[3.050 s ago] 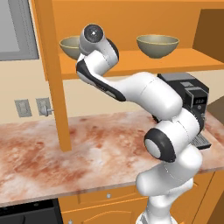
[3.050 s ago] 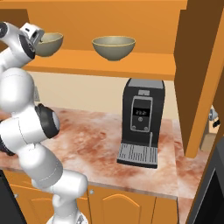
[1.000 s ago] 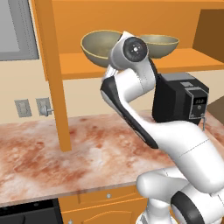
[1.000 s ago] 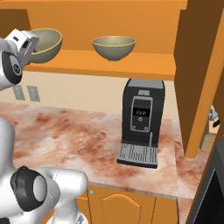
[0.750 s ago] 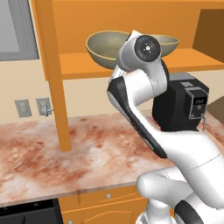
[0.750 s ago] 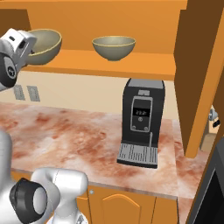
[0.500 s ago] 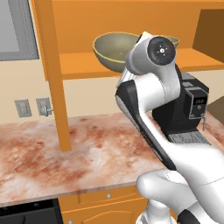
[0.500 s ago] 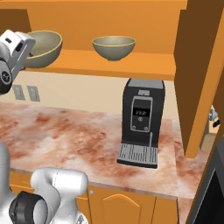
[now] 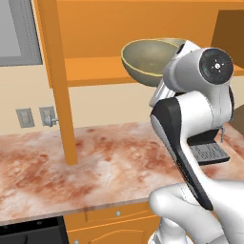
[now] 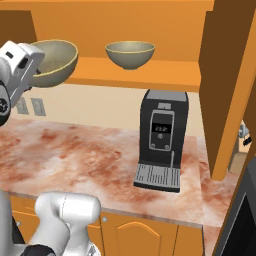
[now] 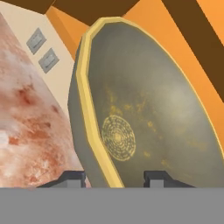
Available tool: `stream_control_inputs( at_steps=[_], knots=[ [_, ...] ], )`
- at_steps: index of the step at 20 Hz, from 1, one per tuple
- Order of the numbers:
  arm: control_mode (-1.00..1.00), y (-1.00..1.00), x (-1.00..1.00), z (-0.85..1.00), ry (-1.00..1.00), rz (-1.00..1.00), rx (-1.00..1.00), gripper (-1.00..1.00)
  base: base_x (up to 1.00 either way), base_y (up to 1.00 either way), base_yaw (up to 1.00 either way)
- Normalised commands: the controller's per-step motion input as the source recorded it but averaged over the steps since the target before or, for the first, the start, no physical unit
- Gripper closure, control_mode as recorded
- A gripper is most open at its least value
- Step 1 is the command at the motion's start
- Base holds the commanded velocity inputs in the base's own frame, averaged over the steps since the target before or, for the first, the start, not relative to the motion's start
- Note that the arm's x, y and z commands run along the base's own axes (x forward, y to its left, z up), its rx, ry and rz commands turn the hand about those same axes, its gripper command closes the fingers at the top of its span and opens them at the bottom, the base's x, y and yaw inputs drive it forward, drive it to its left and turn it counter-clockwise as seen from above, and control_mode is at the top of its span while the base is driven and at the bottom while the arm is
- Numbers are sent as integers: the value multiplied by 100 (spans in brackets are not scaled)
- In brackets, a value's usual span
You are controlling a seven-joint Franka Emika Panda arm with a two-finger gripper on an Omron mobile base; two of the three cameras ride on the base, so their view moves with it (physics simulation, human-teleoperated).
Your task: Move the bowls from the cabinet to the plates on the dining table.
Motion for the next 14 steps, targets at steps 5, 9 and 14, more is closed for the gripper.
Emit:
stream_control_inputs(
  at_steps=[5,9,14],
  knots=[
    [-100,-43,-48,1,3,-1,0,100,0,0,0],
    [-100,-39,-41,6,4,-1,0,100,0,0,0],
    [-100,-34,-37,9,5,-1,0,100,0,0,0]
  ],
)
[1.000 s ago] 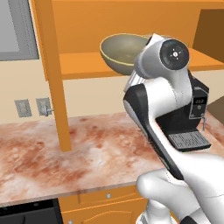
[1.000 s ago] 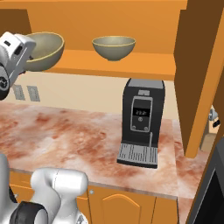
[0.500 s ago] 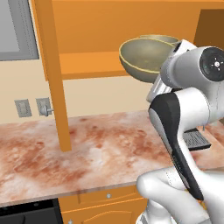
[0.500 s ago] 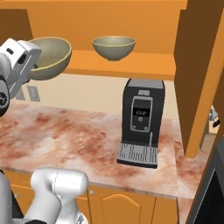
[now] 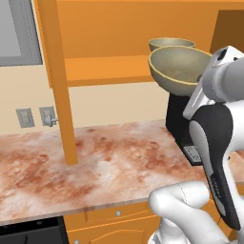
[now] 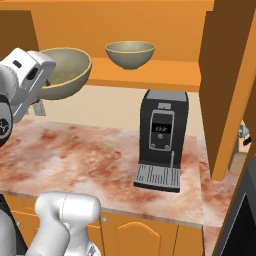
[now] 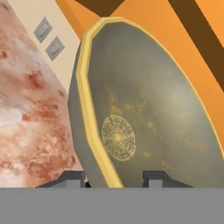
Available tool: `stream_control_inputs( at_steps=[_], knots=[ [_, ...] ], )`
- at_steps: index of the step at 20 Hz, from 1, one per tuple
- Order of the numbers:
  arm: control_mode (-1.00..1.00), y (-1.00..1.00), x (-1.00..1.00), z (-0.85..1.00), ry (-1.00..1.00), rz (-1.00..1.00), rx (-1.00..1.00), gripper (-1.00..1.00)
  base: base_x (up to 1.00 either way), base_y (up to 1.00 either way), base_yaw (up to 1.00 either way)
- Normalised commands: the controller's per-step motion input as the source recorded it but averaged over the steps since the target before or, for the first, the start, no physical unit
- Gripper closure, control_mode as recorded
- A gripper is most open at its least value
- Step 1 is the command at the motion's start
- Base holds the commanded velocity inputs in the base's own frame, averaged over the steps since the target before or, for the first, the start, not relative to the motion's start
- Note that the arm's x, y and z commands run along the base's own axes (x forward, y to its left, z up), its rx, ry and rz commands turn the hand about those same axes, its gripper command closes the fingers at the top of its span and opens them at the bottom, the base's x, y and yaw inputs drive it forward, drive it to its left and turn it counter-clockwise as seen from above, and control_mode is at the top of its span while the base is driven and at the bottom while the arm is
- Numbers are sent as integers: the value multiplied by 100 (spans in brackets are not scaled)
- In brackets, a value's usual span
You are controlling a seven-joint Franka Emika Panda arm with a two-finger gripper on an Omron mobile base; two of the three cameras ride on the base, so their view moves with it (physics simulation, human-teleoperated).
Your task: Move the bowls from the cabinet to the plates on the dining table.
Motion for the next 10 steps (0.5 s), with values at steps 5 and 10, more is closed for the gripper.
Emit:
stream_control_inputs(
  at_steps=[5,10],
  knots=[
    [-100,-28,-25,0,4,-1,-3,100,0,0,0],
    [-100,-22,-13,0,0,-4,-5,100,0,0,0]
  ],
)
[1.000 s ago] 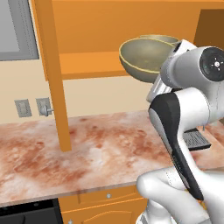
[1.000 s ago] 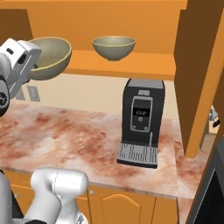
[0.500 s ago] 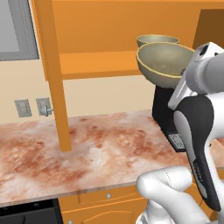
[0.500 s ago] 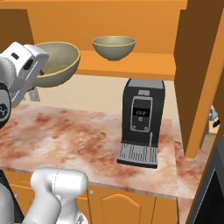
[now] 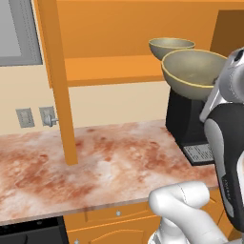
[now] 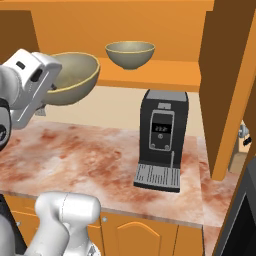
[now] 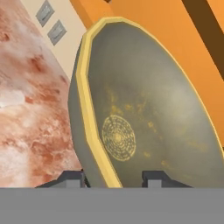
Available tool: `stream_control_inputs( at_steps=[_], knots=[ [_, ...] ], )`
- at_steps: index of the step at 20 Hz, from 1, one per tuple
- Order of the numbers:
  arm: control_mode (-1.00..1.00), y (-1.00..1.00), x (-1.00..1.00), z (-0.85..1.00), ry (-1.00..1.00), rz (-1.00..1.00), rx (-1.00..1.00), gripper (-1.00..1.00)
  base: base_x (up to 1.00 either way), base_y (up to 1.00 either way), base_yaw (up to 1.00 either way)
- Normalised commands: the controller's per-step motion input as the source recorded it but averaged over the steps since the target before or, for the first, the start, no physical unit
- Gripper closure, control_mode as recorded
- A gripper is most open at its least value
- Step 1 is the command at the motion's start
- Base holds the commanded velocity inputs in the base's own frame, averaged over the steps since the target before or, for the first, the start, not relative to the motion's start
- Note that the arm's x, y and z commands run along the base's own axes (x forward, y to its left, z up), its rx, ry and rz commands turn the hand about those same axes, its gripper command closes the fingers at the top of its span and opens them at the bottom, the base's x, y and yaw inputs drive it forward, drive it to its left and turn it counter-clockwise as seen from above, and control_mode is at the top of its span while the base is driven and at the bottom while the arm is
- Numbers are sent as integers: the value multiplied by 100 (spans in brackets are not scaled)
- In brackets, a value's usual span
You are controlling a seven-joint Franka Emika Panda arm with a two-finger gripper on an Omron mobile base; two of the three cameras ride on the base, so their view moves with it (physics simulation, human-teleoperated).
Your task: Move the bowls from the cabinet to the plates on the dining table.
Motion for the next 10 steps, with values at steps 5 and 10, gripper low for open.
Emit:
stream_control_inputs(
  at_steps=[5,10],
  knots=[
    [-100,-20,-3,-9,0,-5,-6,100,0,0,0],
    [-100,-16,-5,-8,-1,-5,-4,100,0,0,0]
  ],
)
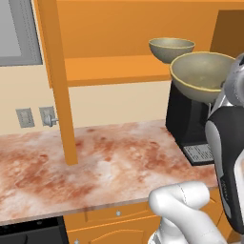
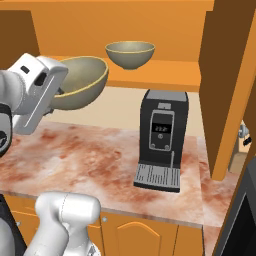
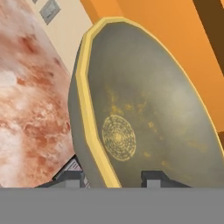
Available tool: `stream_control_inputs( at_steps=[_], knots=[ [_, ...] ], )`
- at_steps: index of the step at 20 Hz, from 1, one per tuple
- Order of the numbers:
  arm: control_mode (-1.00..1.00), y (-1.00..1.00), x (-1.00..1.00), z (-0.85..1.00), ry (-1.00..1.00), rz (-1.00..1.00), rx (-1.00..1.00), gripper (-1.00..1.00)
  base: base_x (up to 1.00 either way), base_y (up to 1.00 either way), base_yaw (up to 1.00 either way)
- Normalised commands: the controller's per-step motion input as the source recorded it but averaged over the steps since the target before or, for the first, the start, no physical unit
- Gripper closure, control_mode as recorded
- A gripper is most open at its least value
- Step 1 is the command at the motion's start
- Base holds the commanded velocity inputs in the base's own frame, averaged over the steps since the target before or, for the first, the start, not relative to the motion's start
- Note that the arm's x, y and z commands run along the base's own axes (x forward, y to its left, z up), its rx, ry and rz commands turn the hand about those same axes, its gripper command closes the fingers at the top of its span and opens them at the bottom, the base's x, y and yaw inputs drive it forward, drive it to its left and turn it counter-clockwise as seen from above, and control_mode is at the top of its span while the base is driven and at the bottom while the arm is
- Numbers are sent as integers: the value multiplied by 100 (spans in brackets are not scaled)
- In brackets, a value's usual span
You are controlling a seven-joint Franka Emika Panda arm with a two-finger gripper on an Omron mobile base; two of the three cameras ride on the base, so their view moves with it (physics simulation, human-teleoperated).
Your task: Move the bowls from the cabinet to the plates on the dining table.
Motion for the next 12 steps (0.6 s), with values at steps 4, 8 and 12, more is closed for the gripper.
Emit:
stream_control_inputs(
  at_steps=[4,8,12],
  knots=[
    [-100,-9,-9,0,0,-5,0,100,0,0,0],
    [-100,-10,-7,0,0,-4,0,100,0,0,0],
    [-100,-5,-9,0,0,-3,0,100,0,0,0]
  ],
)
